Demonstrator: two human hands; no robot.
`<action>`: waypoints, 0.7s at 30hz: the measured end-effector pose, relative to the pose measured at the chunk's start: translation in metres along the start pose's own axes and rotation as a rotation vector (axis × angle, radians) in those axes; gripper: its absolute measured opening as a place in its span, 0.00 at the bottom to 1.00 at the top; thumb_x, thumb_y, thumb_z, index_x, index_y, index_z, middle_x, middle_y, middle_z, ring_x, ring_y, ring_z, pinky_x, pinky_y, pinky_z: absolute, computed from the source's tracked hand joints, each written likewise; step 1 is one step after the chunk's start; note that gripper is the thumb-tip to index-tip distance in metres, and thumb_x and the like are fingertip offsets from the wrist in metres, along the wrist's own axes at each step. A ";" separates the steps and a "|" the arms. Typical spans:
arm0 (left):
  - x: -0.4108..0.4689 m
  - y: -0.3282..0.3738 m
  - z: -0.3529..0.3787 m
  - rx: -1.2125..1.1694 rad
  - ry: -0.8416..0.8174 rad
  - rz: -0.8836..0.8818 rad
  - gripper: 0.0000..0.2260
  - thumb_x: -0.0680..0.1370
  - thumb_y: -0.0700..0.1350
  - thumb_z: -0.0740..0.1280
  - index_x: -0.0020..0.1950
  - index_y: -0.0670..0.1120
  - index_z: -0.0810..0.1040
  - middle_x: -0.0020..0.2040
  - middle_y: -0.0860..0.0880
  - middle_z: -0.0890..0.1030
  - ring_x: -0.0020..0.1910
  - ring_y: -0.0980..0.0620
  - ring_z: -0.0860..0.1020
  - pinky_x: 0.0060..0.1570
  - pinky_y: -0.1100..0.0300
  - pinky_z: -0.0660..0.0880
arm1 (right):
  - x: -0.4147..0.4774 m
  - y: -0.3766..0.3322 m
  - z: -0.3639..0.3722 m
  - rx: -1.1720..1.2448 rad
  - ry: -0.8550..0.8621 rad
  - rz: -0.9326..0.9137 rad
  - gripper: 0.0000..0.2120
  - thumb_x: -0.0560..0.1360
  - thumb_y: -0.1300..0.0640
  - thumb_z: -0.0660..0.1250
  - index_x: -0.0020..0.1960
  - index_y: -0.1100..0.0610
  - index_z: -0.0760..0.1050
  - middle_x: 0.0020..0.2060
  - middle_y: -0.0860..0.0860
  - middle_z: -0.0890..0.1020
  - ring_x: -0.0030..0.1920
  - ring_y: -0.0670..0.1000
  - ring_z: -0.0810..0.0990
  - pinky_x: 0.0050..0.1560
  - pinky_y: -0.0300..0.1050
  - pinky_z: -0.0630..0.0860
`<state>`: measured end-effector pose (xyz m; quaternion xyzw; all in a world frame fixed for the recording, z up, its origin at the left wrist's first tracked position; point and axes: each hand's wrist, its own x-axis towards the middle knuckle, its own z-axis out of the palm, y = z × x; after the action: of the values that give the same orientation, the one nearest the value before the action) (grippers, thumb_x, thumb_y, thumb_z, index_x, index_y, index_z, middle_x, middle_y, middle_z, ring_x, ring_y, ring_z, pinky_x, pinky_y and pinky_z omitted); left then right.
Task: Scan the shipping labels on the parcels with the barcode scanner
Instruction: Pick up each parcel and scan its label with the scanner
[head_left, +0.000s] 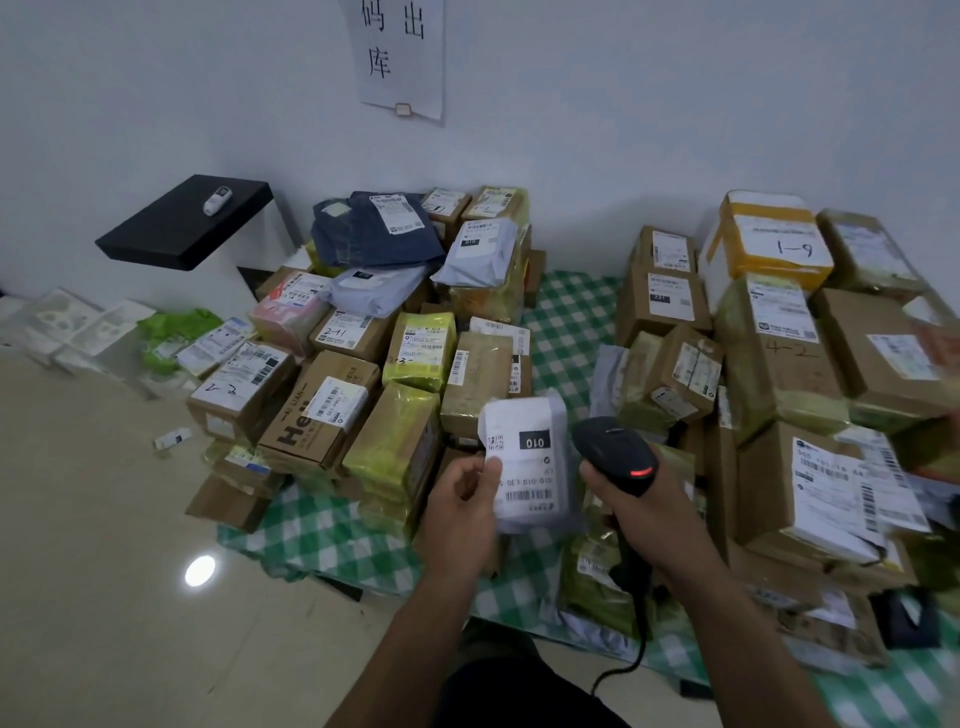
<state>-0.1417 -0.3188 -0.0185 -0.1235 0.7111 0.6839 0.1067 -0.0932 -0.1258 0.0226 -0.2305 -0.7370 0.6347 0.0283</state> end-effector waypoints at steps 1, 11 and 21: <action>-0.005 0.010 0.003 -0.072 -0.032 -0.006 0.06 0.82 0.51 0.70 0.51 0.49 0.81 0.49 0.51 0.88 0.50 0.50 0.87 0.50 0.46 0.84 | 0.000 -0.003 0.001 0.032 0.009 -0.016 0.24 0.75 0.49 0.78 0.68 0.41 0.76 0.57 0.40 0.84 0.53 0.44 0.84 0.49 0.48 0.83; -0.008 0.048 0.009 -0.289 -0.262 0.033 0.37 0.72 0.43 0.78 0.76 0.61 0.65 0.59 0.46 0.86 0.59 0.50 0.84 0.54 0.46 0.83 | 0.005 -0.016 -0.015 0.153 0.008 -0.039 0.35 0.66 0.59 0.83 0.70 0.50 0.75 0.59 0.49 0.85 0.55 0.51 0.86 0.47 0.49 0.84; 0.018 0.077 0.019 -0.113 -0.218 0.197 0.31 0.78 0.38 0.75 0.73 0.62 0.68 0.59 0.58 0.81 0.56 0.61 0.80 0.41 0.67 0.80 | 0.007 -0.043 -0.028 -0.049 0.047 -0.116 0.25 0.75 0.55 0.78 0.68 0.44 0.75 0.53 0.44 0.85 0.51 0.49 0.85 0.55 0.58 0.84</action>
<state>-0.1842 -0.2978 0.0478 0.0159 0.6644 0.7393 0.1084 -0.1027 -0.1009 0.0669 -0.2029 -0.7636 0.6082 0.0765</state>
